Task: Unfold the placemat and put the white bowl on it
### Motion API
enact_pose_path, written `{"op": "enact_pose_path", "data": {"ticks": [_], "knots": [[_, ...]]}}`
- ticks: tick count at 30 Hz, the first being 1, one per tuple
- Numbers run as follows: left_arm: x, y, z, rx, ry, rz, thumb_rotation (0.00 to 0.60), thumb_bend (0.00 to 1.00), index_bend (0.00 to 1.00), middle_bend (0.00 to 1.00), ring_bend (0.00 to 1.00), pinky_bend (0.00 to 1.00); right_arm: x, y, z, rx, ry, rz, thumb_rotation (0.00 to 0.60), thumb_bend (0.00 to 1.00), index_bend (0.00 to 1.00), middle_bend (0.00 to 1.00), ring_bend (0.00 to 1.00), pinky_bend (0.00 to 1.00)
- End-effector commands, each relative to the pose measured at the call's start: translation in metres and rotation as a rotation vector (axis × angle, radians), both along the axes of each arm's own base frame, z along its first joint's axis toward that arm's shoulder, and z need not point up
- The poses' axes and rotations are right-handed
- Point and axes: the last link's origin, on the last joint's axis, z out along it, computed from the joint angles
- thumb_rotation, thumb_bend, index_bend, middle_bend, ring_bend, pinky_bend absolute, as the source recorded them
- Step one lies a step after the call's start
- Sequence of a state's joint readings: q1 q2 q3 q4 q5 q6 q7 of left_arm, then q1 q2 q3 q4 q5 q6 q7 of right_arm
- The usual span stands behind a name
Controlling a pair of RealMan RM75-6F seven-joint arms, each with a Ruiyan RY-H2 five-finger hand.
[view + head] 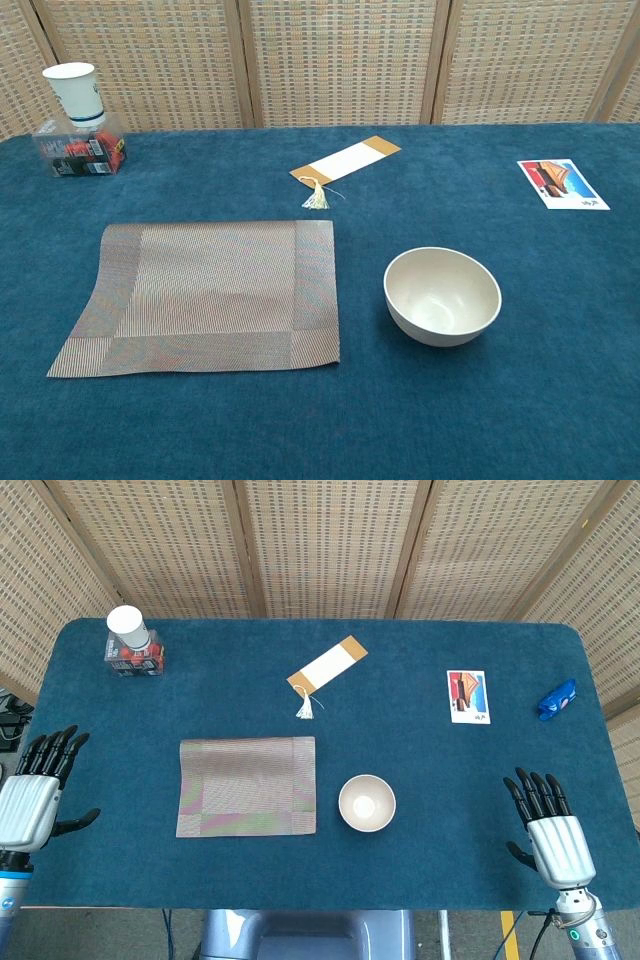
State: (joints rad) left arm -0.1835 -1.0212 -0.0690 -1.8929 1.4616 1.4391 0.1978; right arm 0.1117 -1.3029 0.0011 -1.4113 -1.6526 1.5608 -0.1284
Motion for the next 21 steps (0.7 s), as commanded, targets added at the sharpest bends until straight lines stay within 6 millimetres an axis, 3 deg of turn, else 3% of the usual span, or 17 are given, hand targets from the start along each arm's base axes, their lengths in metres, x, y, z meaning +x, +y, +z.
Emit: {"op": "enact_pose_path", "data": {"ticks": [1, 6, 11, 13, 17, 21], "knots": [[-0.001, 0.000, 0.000, -0.002, 0.000, 0.001, 0.600, 0.00, 0.00, 0.00, 0.00, 0.00, 0.001, -0.001, -0.001, 0.009, -0.005, 0.006, 0.600, 0.00, 0.00, 0.00, 0.00, 0.00], [-0.001, 0.002, -0.001, -0.008, -0.001, 0.010, 0.600, 0.00, 0.00, 0.00, 0.00, 0.00, 0.018, -0.018, -0.015, 0.125, -0.027, 0.077, 0.600, 0.00, 0.04, 0.00, 0.00, 0.00], [0.000, 0.005, -0.004, -0.011, 0.007, 0.012, 0.600, 0.00, 0.00, 0.00, 0.00, 0.00, 0.039, -0.039, -0.032, 0.274, -0.058, 0.145, 0.600, 0.00, 0.18, 0.00, 0.00, 0.00], [-0.002, 0.007, -0.006, -0.013, 0.014, 0.023, 0.600, 0.00, 0.00, 0.00, 0.00, 0.00, 0.059, -0.050, -0.049, 0.392, -0.116, 0.177, 0.600, 0.00, 0.28, 0.00, 0.00, 0.00], [-0.006, 0.013, -0.009, -0.013, 0.021, 0.050, 0.600, 0.00, 0.00, 0.00, 0.00, 0.00, 0.089, -0.078, -0.075, 0.489, -0.165, 0.230, 0.600, 0.14, 0.42, 0.00, 0.00, 0.00], [-0.008, 0.016, -0.008, -0.009, 0.021, 0.062, 0.600, 0.00, 0.00, 0.00, 0.00, 0.00, 0.104, -0.090, -0.094, 0.525, -0.177, 0.246, 0.600, 0.27, 0.45, 0.00, 0.00, 0.00]]}}
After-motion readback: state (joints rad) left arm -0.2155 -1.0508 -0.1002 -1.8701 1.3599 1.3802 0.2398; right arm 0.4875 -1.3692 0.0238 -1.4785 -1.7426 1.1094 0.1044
